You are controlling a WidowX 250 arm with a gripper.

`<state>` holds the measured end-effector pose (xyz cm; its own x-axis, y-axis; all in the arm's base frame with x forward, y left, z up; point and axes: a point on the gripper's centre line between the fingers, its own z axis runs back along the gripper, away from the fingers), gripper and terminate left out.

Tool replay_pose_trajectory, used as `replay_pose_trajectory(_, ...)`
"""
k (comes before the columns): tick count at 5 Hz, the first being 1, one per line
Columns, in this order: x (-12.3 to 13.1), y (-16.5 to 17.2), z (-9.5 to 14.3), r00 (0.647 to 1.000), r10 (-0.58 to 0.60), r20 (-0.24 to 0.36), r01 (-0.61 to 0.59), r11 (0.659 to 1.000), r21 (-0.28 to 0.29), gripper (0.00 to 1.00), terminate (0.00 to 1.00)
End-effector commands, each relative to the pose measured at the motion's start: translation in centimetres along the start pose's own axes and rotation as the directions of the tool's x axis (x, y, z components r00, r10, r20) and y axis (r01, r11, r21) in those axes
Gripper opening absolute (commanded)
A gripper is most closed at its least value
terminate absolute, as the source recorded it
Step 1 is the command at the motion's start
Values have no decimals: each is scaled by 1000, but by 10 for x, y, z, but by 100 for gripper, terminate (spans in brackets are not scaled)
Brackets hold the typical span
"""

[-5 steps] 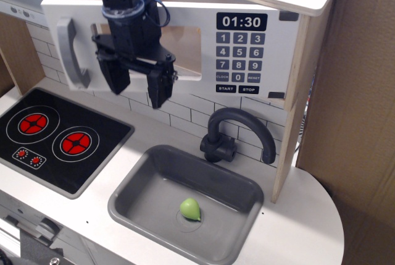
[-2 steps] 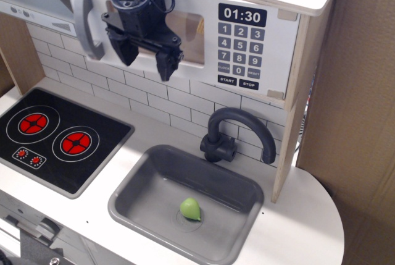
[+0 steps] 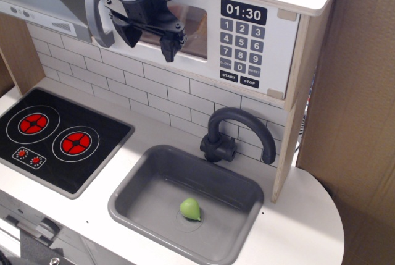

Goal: Close microwave

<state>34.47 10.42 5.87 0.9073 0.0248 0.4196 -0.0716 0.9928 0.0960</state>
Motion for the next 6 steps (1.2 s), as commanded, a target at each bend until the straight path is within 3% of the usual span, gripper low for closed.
replay_pose_trajectory(1, 29, 7, 13, 981, 44, 187, -51, 998, 31, 100, 0)
replay_pose_trajectory(3, 30, 3, 0, 970, 63, 236, -69, 997, 19, 100, 0)
replay_pose_trajectory(5, 4, -5, 35, 989, 105, 104, -114, 990, 89, 100, 0)
replay_pose_trajectory(6, -18, -12, 53, 990, 144, -6, -142, 984, 106, 100, 0)
